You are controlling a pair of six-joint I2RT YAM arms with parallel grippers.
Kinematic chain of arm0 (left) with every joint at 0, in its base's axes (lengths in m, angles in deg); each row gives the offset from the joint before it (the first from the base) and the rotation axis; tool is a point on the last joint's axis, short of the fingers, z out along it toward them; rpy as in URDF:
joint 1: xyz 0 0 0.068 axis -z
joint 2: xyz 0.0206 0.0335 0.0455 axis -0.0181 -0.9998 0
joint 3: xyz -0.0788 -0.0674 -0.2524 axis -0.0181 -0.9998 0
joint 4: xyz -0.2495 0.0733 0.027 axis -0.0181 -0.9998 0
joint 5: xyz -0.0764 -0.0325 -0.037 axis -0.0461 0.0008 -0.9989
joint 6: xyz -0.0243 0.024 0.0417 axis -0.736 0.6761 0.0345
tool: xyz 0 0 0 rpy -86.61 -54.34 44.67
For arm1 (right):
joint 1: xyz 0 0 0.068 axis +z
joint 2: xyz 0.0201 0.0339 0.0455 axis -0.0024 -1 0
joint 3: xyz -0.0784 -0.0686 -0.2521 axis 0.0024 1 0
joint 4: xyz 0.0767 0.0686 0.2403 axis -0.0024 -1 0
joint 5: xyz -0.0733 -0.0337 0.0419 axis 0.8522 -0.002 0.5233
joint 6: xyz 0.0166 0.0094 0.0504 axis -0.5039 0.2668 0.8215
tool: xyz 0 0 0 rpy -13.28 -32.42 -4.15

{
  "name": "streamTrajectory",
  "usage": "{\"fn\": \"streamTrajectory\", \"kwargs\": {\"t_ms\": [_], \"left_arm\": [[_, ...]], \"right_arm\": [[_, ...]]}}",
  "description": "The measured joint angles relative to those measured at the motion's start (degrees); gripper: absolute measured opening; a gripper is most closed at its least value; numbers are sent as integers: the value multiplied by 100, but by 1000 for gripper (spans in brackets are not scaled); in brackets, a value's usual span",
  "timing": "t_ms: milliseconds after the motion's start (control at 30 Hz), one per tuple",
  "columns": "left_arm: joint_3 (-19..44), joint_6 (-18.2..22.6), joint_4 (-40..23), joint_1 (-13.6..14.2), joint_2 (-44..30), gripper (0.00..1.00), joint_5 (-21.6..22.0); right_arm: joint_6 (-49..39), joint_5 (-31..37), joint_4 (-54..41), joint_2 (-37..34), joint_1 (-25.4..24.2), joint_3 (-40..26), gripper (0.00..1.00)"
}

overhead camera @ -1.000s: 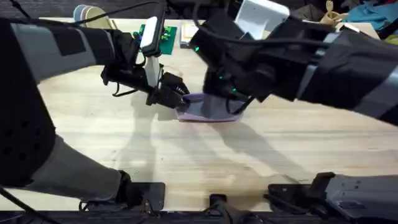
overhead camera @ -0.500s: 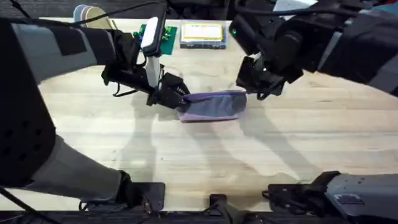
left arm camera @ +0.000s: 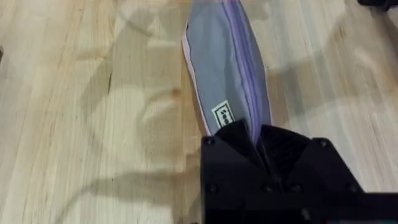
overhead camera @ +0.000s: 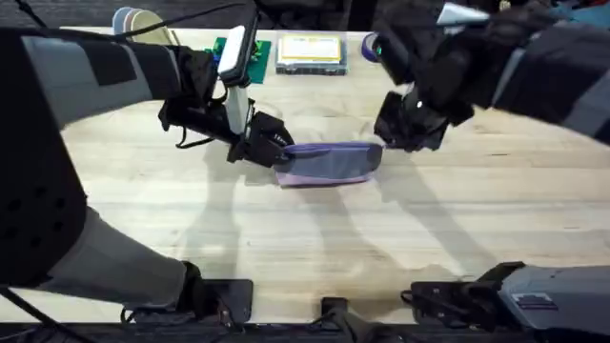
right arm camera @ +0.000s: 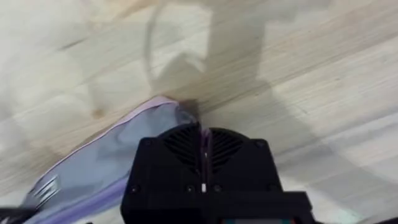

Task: Unzip the bag, pick up the pens from the table one at a time and place them inside, then zip the bag closed.

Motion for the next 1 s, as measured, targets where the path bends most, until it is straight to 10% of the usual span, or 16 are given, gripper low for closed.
{"fn": "streamTrajectory", "kwargs": {"t_ms": [533,767,1000], "left_arm": [[-2,0,-15,15,-15,42,16],[-2,0,-15,-46,-15,42,103],[0,0,-15,-50,-15,42,107]], "right_arm": [[0,43,598,-7,-35,638,51],[-578,400,433,449,-188,351,969],[-1116,470,188,985,-174,268,998]]}}
